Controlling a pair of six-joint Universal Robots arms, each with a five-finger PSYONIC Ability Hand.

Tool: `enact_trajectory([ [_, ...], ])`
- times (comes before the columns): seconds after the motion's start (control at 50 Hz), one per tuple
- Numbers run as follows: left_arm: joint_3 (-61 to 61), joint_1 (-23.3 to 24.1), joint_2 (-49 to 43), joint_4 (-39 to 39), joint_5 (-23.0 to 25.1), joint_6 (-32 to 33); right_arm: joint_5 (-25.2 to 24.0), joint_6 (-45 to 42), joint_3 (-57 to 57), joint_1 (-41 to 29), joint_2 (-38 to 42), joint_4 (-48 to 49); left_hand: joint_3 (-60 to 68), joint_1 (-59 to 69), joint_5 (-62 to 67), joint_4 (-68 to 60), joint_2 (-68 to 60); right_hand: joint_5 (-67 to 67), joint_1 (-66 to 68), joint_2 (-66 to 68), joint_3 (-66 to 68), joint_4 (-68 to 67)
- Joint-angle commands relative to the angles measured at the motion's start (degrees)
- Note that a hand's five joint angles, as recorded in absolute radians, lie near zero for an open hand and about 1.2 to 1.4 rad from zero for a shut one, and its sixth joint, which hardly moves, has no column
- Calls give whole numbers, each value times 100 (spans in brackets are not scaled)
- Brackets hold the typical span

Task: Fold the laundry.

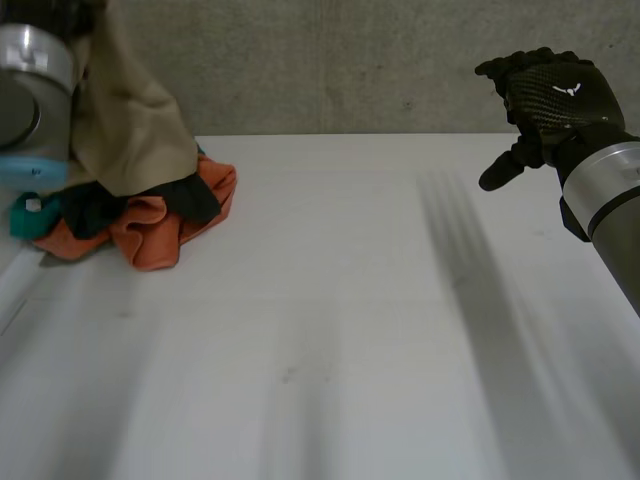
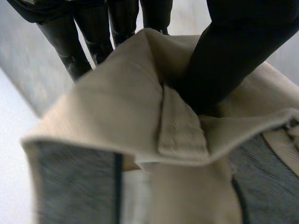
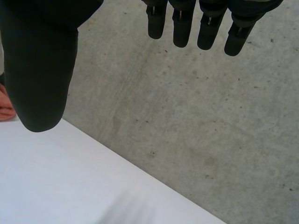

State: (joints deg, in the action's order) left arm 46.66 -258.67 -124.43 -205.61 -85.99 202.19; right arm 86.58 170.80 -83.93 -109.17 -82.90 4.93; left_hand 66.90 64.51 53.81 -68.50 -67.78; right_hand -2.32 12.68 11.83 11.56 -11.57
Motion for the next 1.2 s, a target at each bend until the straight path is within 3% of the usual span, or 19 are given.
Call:
enact_trajectory([
  [0.02,1115,1299,1472,-58,336,-1583,8,6,25,133,-77,0,1310,1549,1619,-1150,-1222,232,-268,-183,-156,157],
  [0.14,1907,2319,1598,-49,601,-2253,43,32,43,361,-156,0,1310,1549,1619,-1150,-1222,232,-268,-183,-156,157],
  [0.24,2462,3119,931,21,548,-2280,43,24,52,546,-156,0,1310,1549,1619,-1150,-1222,232,-268,-183,-156,157],
  [0.26,2567,3286,625,100,548,-2280,34,15,61,590,-156,0,846,1085,1155,-686,-758,232,-268,-183,-156,157],
  [0.34,2577,3463,131,782,531,-2210,-27,15,78,748,-156,-27,-3689,-3450,-3381,3850,3778,232,-268,-183,-156,157],
  [0.46,2410,3454,410,1655,531,-1982,-71,-178,122,810,-129,-132,-4793,-4554,-4485,4954,4882,232,-268,-183,-156,157],
  [0.56,2392,3130,1210,1700,531,-1911,-150,-905,227,749,-59,-737,-4995,-4756,-4687,5156,5084,232,-268,-183,-156,157],
  [0.72,2348,1777,1484,1726,627,-1832,-273,-2084,-262,547,-15,-1573,-5012,-4773,-4704,5173,5101,232,-268,-183,-156,157],
  [0.8,2077,1136,669,1761,645,-1403,-282,-2130,-835,204,-15,-1495,-5012,-4773,-4704,5173,5101,232,-268,-183,-156,157],
  [0.88,1620,810,-183,1805,767,-666,-273,-2033,-1441,-165,11,-1004,-5079,-4840,-4770,5239,5168,232,-268,-183,-156,157],
  [1.02,926,607,-1476,1779,1487,442,59,-1577,-2451,-779,335,559,-5213,-4974,-4905,5374,5302,232,-268,-183,-156,157],
  [1.08,714,616,-1777,1770,1726,629,253,-1488,-2637,-974,582,939,-5214,-4975,-4906,5375,5303,232,-268,-183,-156,157],
  [1.16,424,677,-2120,1762,1805,682,544,-1462,-2734,-1132,1030,1239,-3740,-3501,-3431,3900,3828,232,-268,-183,-156,157],
  [1.2,344,703,-2173,1770,1797,691,693,-1462,-2691,-1141,1302,1248,-904,-665,-595,1064,992,-204,169,253,280,-279],
])
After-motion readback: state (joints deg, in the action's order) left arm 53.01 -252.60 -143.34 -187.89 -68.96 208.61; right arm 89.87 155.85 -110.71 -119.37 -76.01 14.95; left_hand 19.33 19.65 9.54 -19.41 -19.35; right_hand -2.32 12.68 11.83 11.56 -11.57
